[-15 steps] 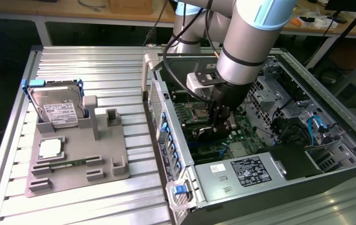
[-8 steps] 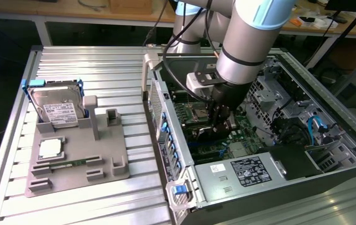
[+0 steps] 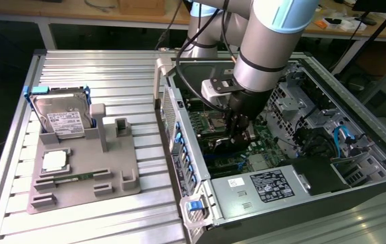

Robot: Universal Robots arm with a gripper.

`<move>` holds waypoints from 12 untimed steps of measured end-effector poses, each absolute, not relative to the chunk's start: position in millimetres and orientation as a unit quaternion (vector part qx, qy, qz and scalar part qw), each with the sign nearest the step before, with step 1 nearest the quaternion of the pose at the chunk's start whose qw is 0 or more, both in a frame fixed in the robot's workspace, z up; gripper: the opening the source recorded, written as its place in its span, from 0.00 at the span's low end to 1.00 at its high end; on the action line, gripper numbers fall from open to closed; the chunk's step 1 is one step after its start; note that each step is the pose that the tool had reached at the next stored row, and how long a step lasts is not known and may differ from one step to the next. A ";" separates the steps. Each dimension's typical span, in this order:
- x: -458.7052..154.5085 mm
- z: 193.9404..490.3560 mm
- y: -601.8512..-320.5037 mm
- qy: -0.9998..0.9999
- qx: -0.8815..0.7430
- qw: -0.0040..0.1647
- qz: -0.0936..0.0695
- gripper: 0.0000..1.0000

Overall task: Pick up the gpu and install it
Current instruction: 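Insert the gpu into the slot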

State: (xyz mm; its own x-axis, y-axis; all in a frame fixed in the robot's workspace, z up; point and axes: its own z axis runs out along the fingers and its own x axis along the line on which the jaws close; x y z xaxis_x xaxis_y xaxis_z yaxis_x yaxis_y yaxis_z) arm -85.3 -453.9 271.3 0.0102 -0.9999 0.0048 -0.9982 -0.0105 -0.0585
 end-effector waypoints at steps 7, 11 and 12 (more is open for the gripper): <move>-90.2 269.1 -453.9 0.703 -0.710 0.022 -0.025 0.27; -90.8 269.9 -453.8 0.703 -0.710 0.024 -0.026 0.27; -90.8 270.3 -453.8 0.703 -0.710 0.024 -0.027 0.27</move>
State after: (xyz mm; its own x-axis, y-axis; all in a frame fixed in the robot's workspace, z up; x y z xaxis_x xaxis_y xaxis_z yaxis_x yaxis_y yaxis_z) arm -90.8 -453.8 270.3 0.0103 -0.9999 0.0036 -0.9974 -0.0105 -0.0719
